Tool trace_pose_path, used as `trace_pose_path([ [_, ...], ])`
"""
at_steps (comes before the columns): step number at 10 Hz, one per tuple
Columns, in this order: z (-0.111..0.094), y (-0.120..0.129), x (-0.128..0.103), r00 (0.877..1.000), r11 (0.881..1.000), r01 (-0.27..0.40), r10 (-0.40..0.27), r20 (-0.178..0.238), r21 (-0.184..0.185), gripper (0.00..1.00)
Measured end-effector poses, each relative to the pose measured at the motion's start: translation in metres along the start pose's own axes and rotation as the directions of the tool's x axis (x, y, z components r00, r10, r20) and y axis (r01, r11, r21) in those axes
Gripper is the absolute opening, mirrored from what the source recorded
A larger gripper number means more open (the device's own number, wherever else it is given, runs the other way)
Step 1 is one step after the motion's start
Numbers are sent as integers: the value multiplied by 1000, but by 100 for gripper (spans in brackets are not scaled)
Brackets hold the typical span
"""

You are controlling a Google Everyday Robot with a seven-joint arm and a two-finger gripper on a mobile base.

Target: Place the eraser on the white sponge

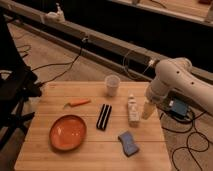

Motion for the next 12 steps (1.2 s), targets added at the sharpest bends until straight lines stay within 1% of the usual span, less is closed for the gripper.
trace_pose_path([
  [10,0,0,0,1000,1000,2,-2,-2,1,80],
  [11,-1,-2,0,1000,1000,8,-8,-7,7,80],
  [12,-4,-6,0,999,999,44,-43,-18,22,80],
])
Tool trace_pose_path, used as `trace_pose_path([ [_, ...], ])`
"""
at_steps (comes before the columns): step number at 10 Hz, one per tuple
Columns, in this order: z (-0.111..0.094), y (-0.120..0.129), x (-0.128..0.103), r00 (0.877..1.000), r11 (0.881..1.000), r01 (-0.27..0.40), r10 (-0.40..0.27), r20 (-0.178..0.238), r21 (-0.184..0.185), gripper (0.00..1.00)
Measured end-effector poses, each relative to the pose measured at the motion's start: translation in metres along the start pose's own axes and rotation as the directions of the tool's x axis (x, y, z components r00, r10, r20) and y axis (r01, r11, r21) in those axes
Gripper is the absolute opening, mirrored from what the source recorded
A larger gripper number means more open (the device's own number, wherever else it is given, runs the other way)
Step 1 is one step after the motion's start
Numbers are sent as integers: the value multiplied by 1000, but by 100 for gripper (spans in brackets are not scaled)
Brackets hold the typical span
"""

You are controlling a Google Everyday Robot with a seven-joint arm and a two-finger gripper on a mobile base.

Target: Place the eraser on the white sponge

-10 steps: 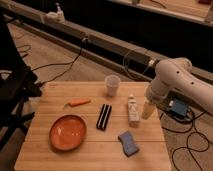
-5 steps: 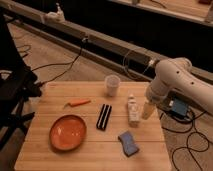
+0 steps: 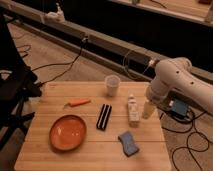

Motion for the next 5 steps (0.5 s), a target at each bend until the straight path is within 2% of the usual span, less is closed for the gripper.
trace_pose_path([
  [1,-3,-7,-9,996,996,83,-83,-15,20,80],
  [2,-3,-10,-21,988,987,157,-156,-20,33,80],
  [3,0,-12,-40,967,967,252,-251,-28,43,80],
  [4,5,-13,-63,932,931,362,-360,-44,53,80],
  [5,8,-12,-81,904,902,427,-425,-51,59,80],
])
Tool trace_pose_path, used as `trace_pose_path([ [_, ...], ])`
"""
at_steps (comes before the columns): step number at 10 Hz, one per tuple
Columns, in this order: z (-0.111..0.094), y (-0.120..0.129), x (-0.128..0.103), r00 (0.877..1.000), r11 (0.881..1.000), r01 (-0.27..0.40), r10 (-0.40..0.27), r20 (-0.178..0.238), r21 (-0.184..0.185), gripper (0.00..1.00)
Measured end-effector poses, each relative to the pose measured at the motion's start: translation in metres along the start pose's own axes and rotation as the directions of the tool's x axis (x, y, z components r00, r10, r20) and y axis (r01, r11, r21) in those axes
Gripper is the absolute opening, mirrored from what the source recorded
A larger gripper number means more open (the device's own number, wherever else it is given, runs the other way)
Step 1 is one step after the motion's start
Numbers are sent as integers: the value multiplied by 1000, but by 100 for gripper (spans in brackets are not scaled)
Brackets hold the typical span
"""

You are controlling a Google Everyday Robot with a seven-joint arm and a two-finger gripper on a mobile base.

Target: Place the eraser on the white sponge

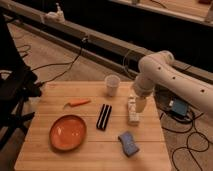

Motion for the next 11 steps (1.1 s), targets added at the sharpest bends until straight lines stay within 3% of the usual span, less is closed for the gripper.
trace_pose_path([
  [1,7,-9,-25,996,996,86,-86,-3,16,80],
  [3,17,-18,-62,985,985,169,-170,13,37,80],
  [8,19,-18,-62,984,983,178,-178,6,42,80],
  [11,48,-16,-70,985,983,172,-172,-11,57,80],
])
